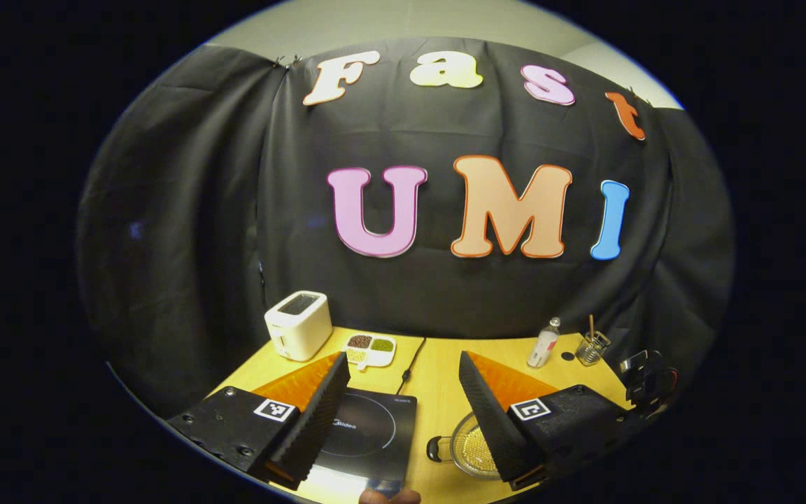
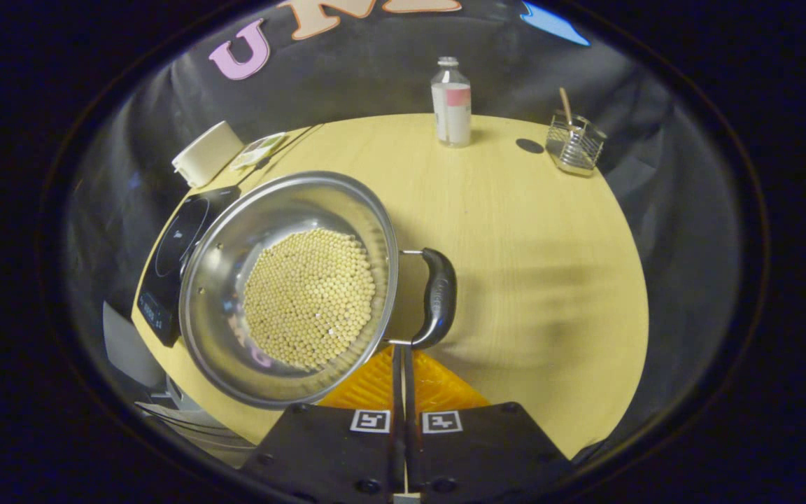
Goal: First push the handle of the pot to place it horizontally, then grasp the pot with both hands and set it on the induction cooktop.
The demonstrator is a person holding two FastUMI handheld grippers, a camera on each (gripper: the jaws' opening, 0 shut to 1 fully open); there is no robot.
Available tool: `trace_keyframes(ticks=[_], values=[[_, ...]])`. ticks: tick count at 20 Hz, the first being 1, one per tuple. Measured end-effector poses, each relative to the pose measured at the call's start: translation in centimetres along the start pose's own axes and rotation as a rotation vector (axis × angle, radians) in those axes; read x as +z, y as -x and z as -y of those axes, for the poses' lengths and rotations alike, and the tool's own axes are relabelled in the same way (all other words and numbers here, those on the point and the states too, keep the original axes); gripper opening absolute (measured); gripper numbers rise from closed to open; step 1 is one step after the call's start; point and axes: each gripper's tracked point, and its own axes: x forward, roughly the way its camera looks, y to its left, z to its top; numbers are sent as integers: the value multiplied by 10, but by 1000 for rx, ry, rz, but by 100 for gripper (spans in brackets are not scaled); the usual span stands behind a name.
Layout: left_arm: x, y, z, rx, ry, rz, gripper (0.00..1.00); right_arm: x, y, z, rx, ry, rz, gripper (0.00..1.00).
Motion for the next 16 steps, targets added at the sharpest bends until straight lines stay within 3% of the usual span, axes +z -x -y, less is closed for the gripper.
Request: trace_keyframes(ticks=[3, 5, 7, 11, 16], values=[[-40, -20, 8, -76, 43, -109, 96, 16, 14, 6, -85, -118, 63, 0], [-70, -29, 14, -118, 57, -188, 96, 28, 21, 9, -128, -189, 101, 6], [-95, -39, 21, -150, 56, -250, 97, 37, 26, 12, -161, -235, 119, 23], [-156, -50, 37, -166, 12, -404, 97, 44, 21, 13, -178, -175, 106, 77], [-215, -64, 52, -127, -14, -553, 97, 49, -6, 11, -152, -115, 65, 81]])
